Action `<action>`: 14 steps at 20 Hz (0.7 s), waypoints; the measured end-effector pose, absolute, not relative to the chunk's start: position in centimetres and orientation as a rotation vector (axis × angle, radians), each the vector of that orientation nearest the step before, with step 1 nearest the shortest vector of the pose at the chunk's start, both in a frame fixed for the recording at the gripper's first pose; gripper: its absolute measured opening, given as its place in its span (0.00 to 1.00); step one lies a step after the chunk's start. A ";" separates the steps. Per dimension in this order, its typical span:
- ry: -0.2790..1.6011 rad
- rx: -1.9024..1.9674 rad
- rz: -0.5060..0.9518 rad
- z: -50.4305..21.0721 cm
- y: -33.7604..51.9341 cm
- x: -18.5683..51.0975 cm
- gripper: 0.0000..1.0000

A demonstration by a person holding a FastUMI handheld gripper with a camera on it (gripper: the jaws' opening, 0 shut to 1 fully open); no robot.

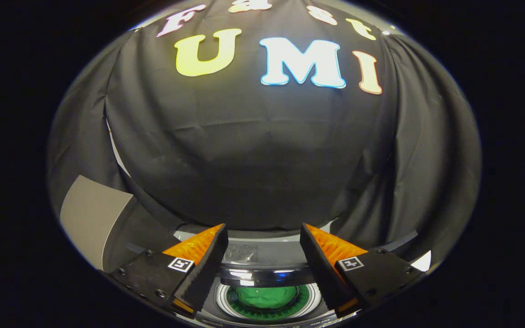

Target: Put the clothes into the washing machine and then close the washing machine lid.

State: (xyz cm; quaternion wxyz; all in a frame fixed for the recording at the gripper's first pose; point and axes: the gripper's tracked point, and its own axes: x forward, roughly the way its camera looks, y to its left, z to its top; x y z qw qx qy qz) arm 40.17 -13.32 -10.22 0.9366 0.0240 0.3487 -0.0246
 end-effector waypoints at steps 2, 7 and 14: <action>0.673 0.048 -0.054 -10.2 -13.3 39.2 0.99; 0.586 0.048 -0.062 -10.0 -13.2 36.8 0.99; 0.530 0.053 -0.071 -11.0 -13.0 32.9 0.99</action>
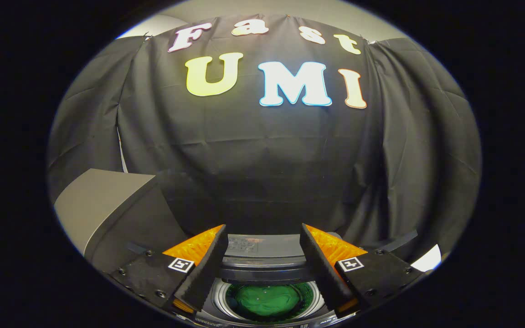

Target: Put the clothes into the washing machine and then close the washing machine lid.

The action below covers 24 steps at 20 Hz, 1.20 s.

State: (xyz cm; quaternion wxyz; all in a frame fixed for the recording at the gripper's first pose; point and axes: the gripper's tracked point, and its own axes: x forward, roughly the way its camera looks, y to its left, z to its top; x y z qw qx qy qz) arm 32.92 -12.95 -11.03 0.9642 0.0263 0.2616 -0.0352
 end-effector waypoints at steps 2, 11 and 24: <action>0.509 0.046 -0.075 -11.6 -12.8 31.4 0.98; 0.523 -0.012 -0.018 -16.0 -10.2 21.9 1.00; 0.348 0.050 0.011 -11.5 -11.3 6.8 1.00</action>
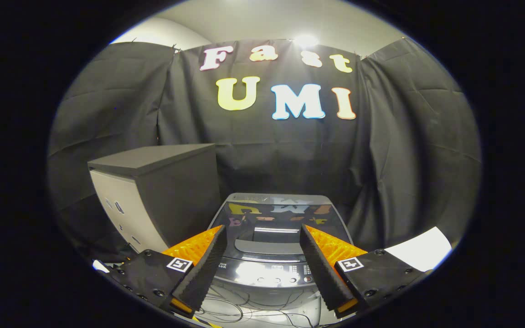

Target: Put the clothes into the washing machine and then close the washing machine lid.

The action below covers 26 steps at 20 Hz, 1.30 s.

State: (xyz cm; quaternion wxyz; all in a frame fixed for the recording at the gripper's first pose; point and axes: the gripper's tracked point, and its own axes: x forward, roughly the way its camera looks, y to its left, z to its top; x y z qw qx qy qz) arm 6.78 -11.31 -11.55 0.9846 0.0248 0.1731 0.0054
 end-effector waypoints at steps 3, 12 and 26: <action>0.309 0.076 0.006 -10.6 -12.3 3.4 1.00; 0.203 0.023 0.062 -7.8 -14.7 -8.0 0.99; 0.108 -0.017 0.138 -6.3 -15.8 -17.2 0.99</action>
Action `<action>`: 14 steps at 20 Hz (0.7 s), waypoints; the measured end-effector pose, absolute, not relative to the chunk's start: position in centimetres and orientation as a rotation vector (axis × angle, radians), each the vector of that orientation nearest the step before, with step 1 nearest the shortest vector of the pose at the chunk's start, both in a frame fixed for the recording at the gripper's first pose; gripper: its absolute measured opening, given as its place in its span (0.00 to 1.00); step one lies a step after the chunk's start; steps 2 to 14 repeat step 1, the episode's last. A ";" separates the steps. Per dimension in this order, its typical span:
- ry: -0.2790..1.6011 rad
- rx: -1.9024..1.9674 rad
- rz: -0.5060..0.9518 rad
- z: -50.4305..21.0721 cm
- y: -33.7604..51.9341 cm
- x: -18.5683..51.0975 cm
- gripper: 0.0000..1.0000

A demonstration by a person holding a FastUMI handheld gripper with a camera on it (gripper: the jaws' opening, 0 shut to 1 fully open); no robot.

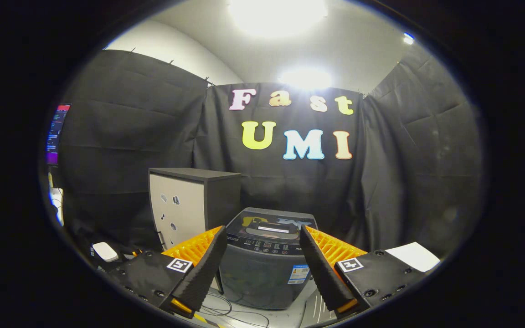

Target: Put the clothes into the washing machine and then close the washing machine lid.

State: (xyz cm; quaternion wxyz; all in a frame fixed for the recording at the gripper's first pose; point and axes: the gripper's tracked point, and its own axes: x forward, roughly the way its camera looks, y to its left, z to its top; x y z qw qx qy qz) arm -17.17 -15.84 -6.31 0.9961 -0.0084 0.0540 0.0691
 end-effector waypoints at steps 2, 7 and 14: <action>0.107 -0.014 0.136 -6.4 -15.9 -17.4 0.99; 0.107 -0.014 0.136 -6.4 -15.9 -17.4 0.99; 0.107 -0.014 0.136 -6.4 -15.9 -17.4 0.99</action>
